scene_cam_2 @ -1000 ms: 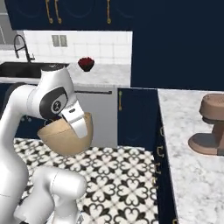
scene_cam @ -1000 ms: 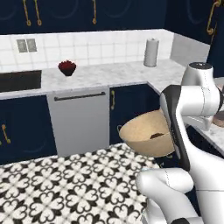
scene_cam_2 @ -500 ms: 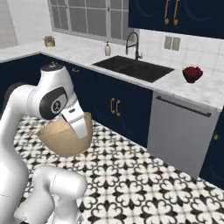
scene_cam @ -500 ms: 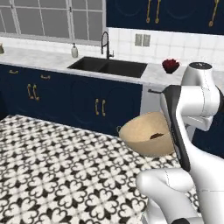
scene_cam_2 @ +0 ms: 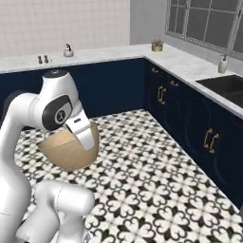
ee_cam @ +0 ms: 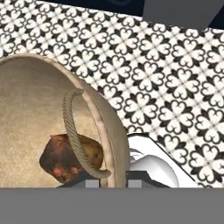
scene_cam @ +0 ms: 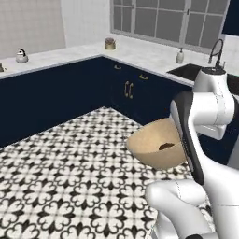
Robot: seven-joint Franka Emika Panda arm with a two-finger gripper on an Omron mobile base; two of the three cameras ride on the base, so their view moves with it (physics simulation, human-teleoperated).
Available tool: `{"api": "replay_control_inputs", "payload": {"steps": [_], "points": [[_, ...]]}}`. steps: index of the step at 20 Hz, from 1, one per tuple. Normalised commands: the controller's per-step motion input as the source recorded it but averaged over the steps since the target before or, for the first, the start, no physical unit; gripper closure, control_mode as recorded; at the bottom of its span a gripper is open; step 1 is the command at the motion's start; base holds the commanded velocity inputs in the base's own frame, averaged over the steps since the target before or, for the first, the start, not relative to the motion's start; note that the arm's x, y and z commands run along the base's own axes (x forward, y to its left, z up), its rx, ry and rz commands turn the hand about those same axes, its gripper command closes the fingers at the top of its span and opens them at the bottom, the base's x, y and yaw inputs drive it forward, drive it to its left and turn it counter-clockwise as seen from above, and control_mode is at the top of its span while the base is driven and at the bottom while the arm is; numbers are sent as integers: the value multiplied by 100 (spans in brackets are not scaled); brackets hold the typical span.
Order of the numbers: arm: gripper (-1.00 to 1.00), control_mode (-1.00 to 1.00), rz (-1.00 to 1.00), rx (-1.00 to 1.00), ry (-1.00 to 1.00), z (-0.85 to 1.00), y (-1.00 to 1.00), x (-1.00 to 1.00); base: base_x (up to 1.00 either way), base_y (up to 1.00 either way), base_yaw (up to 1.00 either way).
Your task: Open the cabinet, pick up the bread from the cabinet and place it in the basket. Then move the basket to the dining counter.
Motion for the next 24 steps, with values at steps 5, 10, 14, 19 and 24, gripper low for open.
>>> {"api": "replay_control_inputs", "payload": {"steps": [5,10,14,19,24], "points": [[100,100,0,0,0,0,0,0,100,-7,49],[100,100,0,0,0,0,0,0,100,32,48],[100,100,0,0,0,0,0,0,100,93,31],[100,100,0,0,0,0,0,0,100,100,18],[100,100,0,0,0,0,0,0,100,100,16]]}}
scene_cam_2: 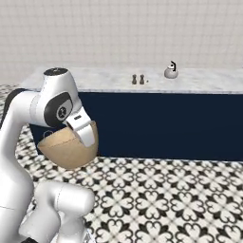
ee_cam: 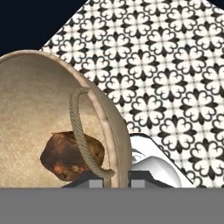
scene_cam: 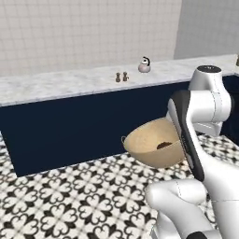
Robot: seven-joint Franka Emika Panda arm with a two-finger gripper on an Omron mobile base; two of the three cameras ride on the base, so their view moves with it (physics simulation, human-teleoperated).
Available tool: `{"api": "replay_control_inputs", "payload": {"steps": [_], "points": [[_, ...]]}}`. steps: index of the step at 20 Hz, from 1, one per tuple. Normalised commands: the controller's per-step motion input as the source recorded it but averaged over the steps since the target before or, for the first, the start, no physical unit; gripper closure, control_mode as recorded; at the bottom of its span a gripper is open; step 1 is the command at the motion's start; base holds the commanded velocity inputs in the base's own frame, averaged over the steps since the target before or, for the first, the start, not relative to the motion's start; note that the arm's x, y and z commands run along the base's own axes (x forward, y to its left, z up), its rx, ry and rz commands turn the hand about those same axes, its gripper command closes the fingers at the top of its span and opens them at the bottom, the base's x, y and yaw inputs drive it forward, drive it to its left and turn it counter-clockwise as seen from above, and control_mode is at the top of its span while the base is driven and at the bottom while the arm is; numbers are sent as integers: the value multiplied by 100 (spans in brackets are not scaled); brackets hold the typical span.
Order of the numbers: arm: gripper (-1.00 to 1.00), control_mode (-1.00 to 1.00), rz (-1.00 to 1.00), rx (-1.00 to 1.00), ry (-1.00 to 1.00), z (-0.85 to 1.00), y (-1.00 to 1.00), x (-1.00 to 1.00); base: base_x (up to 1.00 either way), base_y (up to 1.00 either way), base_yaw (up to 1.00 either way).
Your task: Open the cabinet, pick up the bread from the cabinet and place it in the basket. Then move the basket to the dining counter.
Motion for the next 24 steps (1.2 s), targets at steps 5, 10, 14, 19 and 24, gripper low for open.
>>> {"api": "replay_control_inputs", "payload": {"steps": [5,10,14,19,24], "points": [[100,100,0,0,0,0,0,0,100,74,14],[100,100,0,0,0,0,0,0,100,27,13],[100,100,0,0,0,0,0,0,100,6,9],[100,100,0,0,0,0,0,0,100,1,6],[100,100,0,0,0,0,0,0,100,14,0]]}}
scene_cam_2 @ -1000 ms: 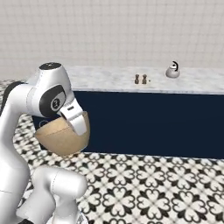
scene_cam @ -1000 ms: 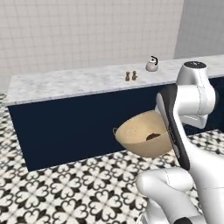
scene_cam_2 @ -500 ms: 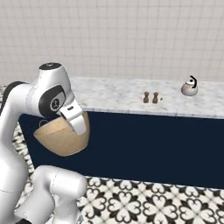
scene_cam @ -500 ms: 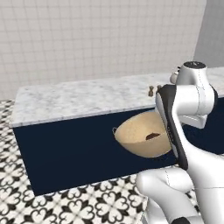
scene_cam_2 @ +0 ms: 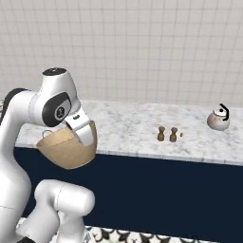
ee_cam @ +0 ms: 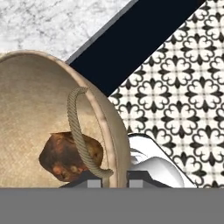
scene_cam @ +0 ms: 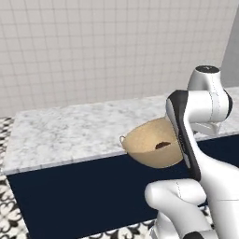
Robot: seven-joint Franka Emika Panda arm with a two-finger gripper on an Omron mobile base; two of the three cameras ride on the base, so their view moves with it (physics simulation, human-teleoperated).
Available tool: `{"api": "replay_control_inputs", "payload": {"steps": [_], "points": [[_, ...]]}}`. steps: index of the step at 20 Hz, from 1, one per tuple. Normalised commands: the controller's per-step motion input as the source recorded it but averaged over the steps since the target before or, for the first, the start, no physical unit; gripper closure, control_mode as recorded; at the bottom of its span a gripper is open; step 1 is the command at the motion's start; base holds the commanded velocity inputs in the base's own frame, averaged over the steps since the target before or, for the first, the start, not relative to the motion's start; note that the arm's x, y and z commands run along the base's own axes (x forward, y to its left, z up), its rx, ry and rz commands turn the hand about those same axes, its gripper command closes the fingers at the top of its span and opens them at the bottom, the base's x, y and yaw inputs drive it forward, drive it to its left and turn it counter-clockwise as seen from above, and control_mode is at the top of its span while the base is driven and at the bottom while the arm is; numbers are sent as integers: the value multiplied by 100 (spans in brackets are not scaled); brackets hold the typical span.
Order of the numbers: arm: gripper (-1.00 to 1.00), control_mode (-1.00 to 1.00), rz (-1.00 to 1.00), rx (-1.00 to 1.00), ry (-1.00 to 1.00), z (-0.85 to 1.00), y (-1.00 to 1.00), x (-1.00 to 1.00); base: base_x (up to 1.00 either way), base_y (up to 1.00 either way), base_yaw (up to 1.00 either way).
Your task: Open the cabinet, pick up the bread from the cabinet and place it in the basket. Then move the basket to the dining counter.
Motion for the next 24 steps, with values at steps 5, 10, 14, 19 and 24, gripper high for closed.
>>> {"api": "replay_control_inputs", "payload": {"steps": [5,10,14,19,24], "points": [[100,100,0,0,0,0,0,0,94,17,0],[100,-100,2,2,0,-15,0,80,19,0,0],[100,-100,18,14,0,-38,0,100,0,0,0],[100,-100,15,15,0,-45,-3,100,0,0,0],[100,-100,5,1,0,-62,0,97,0,0,0]]}}
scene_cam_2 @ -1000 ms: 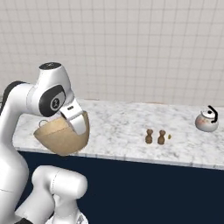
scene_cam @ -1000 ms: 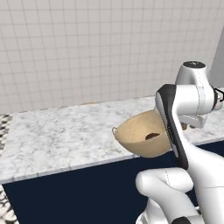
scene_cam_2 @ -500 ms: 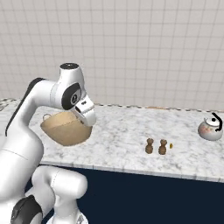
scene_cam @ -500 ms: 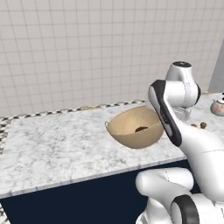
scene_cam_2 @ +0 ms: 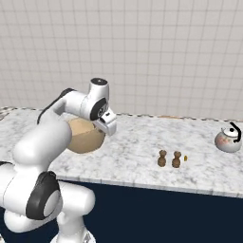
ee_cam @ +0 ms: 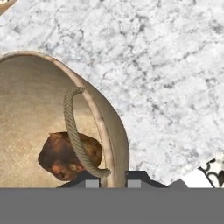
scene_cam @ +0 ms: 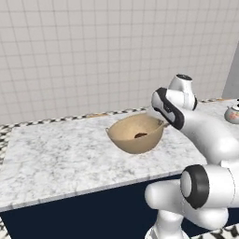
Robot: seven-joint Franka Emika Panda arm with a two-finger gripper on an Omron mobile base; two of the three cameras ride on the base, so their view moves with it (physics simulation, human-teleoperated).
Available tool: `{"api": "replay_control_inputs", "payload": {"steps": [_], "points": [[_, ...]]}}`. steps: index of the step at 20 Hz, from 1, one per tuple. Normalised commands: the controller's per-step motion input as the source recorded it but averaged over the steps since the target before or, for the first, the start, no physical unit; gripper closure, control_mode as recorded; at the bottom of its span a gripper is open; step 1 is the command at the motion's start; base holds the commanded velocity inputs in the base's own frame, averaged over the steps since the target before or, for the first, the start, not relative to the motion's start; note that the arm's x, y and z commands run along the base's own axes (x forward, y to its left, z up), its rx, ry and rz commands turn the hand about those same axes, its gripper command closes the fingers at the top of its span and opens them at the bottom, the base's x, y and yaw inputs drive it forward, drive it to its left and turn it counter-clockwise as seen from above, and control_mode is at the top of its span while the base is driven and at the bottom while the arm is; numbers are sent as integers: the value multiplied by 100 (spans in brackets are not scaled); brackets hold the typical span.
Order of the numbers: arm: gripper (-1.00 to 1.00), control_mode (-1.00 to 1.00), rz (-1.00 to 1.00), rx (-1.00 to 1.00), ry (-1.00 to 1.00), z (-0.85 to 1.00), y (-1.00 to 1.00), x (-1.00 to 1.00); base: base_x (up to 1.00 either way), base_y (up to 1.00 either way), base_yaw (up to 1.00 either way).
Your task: Open the cabinet, pick up the bread from the cabinet and place it in the basket. Then move the basket to the dining counter.
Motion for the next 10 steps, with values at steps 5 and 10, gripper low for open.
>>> {"api": "replay_control_inputs", "payload": {"steps": [5,10], "points": [[100,-100,3,0,0,-69,0,70,0,0,0],[100,-100,3,2,-11,-62,0,66,0,0,0]]}}
